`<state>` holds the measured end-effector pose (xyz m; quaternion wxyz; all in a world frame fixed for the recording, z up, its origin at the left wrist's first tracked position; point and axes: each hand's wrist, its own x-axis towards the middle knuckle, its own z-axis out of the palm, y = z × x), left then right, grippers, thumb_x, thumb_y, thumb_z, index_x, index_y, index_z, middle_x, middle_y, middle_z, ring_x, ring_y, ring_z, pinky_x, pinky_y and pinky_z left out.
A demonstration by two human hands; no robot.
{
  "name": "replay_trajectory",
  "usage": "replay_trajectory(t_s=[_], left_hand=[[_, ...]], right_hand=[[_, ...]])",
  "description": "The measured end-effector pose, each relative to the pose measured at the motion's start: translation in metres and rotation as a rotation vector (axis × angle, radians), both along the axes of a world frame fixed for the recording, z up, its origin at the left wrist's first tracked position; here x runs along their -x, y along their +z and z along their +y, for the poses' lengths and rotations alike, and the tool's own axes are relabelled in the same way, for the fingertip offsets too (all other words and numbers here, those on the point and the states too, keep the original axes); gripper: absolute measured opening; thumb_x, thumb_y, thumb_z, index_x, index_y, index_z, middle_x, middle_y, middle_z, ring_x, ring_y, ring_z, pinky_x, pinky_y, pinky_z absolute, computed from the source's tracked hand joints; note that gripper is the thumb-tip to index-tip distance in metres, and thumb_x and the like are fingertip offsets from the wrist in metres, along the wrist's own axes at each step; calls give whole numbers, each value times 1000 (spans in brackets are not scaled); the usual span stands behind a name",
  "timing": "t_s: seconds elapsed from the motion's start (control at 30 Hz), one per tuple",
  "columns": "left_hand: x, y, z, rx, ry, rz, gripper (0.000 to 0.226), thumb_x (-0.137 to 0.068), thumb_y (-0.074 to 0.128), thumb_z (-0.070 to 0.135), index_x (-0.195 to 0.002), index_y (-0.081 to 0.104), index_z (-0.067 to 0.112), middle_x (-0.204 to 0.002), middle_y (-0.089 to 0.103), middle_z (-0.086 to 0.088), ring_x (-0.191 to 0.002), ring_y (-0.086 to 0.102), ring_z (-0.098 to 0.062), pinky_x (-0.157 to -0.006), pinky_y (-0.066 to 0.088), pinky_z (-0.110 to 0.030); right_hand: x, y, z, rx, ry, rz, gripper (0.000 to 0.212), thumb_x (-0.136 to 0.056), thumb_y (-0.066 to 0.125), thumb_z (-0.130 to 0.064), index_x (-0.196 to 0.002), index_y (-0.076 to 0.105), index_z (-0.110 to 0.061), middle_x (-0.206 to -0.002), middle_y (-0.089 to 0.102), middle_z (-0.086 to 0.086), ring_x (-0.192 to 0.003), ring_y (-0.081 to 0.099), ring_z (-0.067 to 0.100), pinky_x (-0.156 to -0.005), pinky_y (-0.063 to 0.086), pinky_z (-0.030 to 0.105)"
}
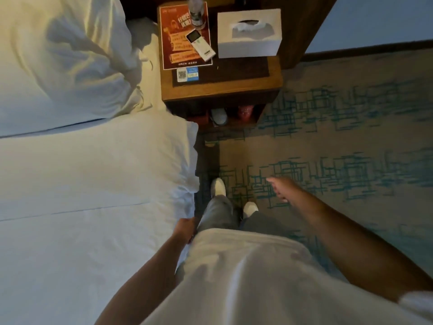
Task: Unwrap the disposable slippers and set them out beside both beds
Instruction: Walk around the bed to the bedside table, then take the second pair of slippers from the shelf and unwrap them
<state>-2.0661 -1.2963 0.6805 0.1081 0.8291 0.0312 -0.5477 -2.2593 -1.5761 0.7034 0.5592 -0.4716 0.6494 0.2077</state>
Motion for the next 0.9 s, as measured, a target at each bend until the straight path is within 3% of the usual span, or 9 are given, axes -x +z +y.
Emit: replay_trajectory(t_s=[0.07, 0.2, 0.37, 0.43, 0.5, 0.57, 0.63, 0.73, 0.9], left_hand=[[-20, -7, -17, 11, 0, 15, 45, -99, 56, 30, -60, 57, 6, -67, 57, -25, -61, 57, -33, -61, 43, -33], [-56, -22, -60, 104, -90, -38, 33, -99, 53, 25, -72, 64, 9, -70, 61, -13, -75, 61, -28, -69, 46, -35], [-83, -47, -128, 194, -279, -110, 35, -103, 45, 29, -88, 67, 6, -91, 68, -21, -92, 66, -36, -86, 53, -43], [-86, -81, -153, 200, -356, -164, 34, -103, 44, 30, -101, 66, 4, -95, 67, -18, -91, 63, -31, -85, 51, -39], [-93, -96, -173, 220, -440, -220, 27, -100, 48, 31, -107, 63, 10, -96, 64, -11, -90, 60, -27, -84, 49, -36], [-99, -116, -185, 251, -491, -263, 25, -96, 51, 34, -113, 62, 18, -106, 68, -10, -101, 64, -31, -89, 52, -40], [-104, -165, -194, 235, -533, -302, 33, -96, 53, 35, -127, 57, 23, -122, 65, -10, -113, 62, -32, -96, 50, -41], [-116, -224, -209, 218, -569, -347, 45, -97, 53, 35, -139, 47, 23, -138, 55, -11, -124, 55, -33, -98, 46, -44], [-145, -323, -242, 272, -685, -457, 66, -92, 61, 39, -149, 38, 14, -153, 38, -16, -138, 39, -37, -113, 35, -47]], right_hand=[[0, -19, 2, 4, 3, 27, 40, -94, 56, -39, -60, 43, -22, -51, 35, 0, -42, 29, 15, -46, 21, 23], [1, -50, -7, 23, -51, 48, 35, -95, 60, -36, -66, 50, -19, -52, 43, 0, -43, 38, 16, -44, 28, 23], [-6, -93, -29, 105, -42, 80, 38, -95, 60, -18, -58, 53, -12, -33, 48, -2, -28, 44, 12, -35, 34, 16], [-9, -133, -46, 109, 36, 45, 30, -95, 59, -13, -65, 59, -8, -52, 60, 10, -37, 56, 12, -39, 38, 17], [-14, -157, -61, 111, 144, 19, 14, -92, 60, -18, -87, 71, -10, -91, 71, 19, -76, 69, 27, -63, 51, 28], [-18, -181, -77, 180, 271, 2, 23, -84, 60, -38, -99, 70, -25, -113, 71, 12, -102, 67, 32, -86, 55, 40], [-31, -219, -90, 248, 357, -13, 46, -79, 53, -53, -115, 65, -26, -115, 70, 6, -101, 67, 31, -89, 55, 45], [-52, -266, -97, 298, 399, -24, 56, -89, 60, -45, -140, 49, -24, -133, 62, 4, -109, 66, 29, -94, 53, 42], [-83, -366, -118, 381, 520, -69, 74, -86, 68, -45, -150, 37, -27, -150, 49, 5, -125, 58, 29, -100, 48, 36]])
